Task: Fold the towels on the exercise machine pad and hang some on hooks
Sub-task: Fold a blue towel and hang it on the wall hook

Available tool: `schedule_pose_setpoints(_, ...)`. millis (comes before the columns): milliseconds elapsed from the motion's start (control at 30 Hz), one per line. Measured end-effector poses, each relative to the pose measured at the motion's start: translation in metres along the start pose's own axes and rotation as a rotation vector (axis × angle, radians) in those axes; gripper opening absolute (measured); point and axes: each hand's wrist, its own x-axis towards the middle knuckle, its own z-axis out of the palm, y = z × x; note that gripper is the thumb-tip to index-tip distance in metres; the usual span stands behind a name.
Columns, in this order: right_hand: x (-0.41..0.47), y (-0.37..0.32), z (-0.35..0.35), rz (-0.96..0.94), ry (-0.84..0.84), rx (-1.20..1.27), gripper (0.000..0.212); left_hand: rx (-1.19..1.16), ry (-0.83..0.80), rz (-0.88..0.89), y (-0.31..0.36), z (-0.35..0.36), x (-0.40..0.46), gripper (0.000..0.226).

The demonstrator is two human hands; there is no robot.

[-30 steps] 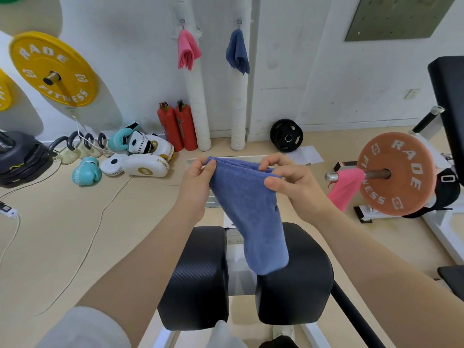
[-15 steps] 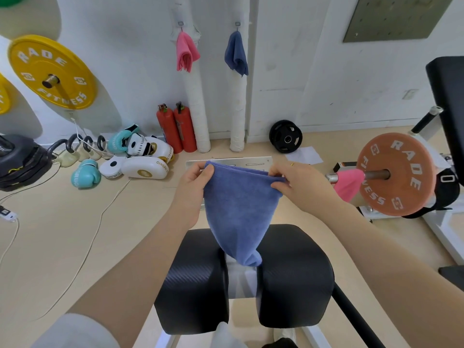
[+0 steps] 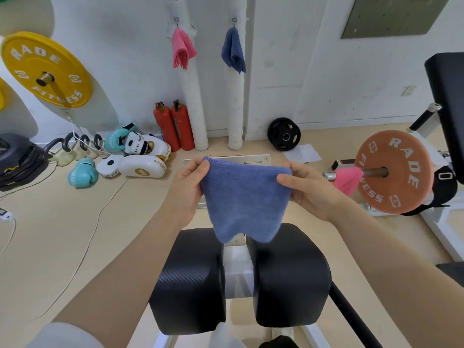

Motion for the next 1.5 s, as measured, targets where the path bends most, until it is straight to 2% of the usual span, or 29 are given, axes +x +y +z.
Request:
schedule_pose_setpoints(100,0.003,0.002,-0.008,-0.023,0.074,0.161,0.017,0.046,-0.016,-0.034,-0.004,0.006,0.0,0.025)
schedule_pose_setpoints(167,0.008,0.008,-0.015,-0.018,0.189,0.025,0.03,0.132,0.002,-0.082,-0.012,0.009,0.004,0.023)
schedule_pose_setpoints(300,0.018,0.019,-0.028,-0.007,0.441,-0.319,0.034,0.332,0.025,-0.172,-0.032,0.024,0.023,0.017)
schedule_pose_setpoints(400,0.027,0.017,-0.04,-0.023,0.557,-0.368,0.028,0.333,0.061,-0.175,-0.033,0.045,0.04,0.018)
schedule_pose_setpoints(467,0.032,0.009,-0.048,-0.066,0.589,-0.328,0.022,0.24,0.066,-0.105,-0.026,0.06,0.051,0.017)
schedule_pose_setpoints(567,0.031,-0.008,-0.057,-0.188,0.572,-0.253,0.025,0.103,0.03,0.025,-0.012,0.074,0.059,0.018)
schedule_pose_setpoints(667,0.025,-0.011,-0.067,-0.235,0.547,-0.258,0.032,0.073,-0.036,0.037,-0.012,0.076,0.057,0.018)
schedule_pose_setpoints(800,0.003,0.018,-0.071,-0.056,0.489,-0.323,0.024,0.278,-0.068,-0.127,-0.045,0.064,0.043,0.016)
schedule_pose_setpoints(900,-0.021,0.053,-0.064,0.089,0.446,-0.402,0.025,0.391,-0.111,-0.237,-0.076,0.056,0.025,0.016)
schedule_pose_setpoints(967,-0.038,0.076,-0.058,0.16,0.439,-0.379,0.029,0.441,-0.161,-0.276,-0.097,0.051,0.011,0.016)
schedule_pose_setpoints(1200,-0.089,0.141,-0.044,0.384,0.426,-0.554,0.009,0.529,-0.358,-0.408,-0.129,0.046,-0.043,0.021)
schedule_pose_setpoints(1267,-0.1,0.144,-0.041,0.411,0.411,-0.577,0.016,0.577,-0.395,-0.465,-0.131,0.047,-0.058,0.021)
schedule_pose_setpoints(1367,-0.115,0.147,-0.041,0.436,0.371,-0.521,0.032,0.535,-0.398,-0.566,-0.133,0.053,-0.084,0.019)
schedule_pose_setpoints(1500,-0.143,0.16,-0.042,0.464,0.271,-0.476,0.023,0.488,-0.315,-0.616,-0.14,0.067,-0.117,0.019)
